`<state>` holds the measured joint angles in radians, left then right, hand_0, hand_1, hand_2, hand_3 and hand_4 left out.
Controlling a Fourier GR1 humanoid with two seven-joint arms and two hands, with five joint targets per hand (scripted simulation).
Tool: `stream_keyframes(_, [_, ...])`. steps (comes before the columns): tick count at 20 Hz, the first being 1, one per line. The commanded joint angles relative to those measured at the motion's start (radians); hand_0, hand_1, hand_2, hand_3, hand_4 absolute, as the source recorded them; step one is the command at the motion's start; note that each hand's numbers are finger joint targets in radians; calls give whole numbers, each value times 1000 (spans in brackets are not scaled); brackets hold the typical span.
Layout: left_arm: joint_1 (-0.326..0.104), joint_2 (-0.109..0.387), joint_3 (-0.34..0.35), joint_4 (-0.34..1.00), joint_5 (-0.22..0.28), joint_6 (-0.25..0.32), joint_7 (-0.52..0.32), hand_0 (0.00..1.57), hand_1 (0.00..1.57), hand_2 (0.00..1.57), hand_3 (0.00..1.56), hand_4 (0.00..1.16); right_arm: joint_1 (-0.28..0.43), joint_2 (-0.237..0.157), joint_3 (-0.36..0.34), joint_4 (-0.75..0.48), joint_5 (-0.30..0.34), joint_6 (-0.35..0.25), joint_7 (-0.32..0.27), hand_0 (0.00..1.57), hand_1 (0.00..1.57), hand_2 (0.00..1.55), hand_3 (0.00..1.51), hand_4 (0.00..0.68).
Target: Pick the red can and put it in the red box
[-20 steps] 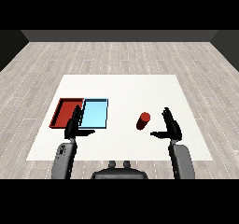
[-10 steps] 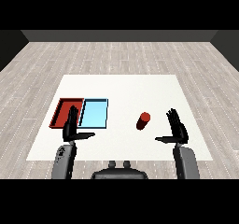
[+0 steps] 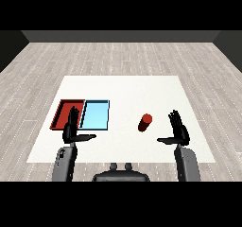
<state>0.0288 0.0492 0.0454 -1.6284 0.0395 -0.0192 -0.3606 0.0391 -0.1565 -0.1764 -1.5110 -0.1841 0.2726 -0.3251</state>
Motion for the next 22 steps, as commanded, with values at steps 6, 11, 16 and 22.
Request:
stream_keyframes(6, [40, -2, -3, -57, 1, -2, 4, 0, 0, 0, 0, 0, -19, 50, 30, 19, 39, -36, -4, 0, 0, 0, 0, 0])
stream_keyframes(11, [44, -40, -36, 10, -18, 20, -55, 0, 0, 0, 0, 0, -81, 66, 34, 128, 30, -26, -30, 0, 0, 0, 0, 0])
stream_keyframes(16, [16, 17, 31, -6, 42, -26, -7, 0, 0, 0, 0, 0, -142, 48, 10, 230, 8, -3, -66, 0, 0, 0, 0, 0])
stream_keyframes(22, [-31, 17, 51, 99, 60, -49, -69, 0, 0, 0, 0, 0, -210, 83, 29, 243, 2, -75, 16, 0, 0, 0, 0, 0])
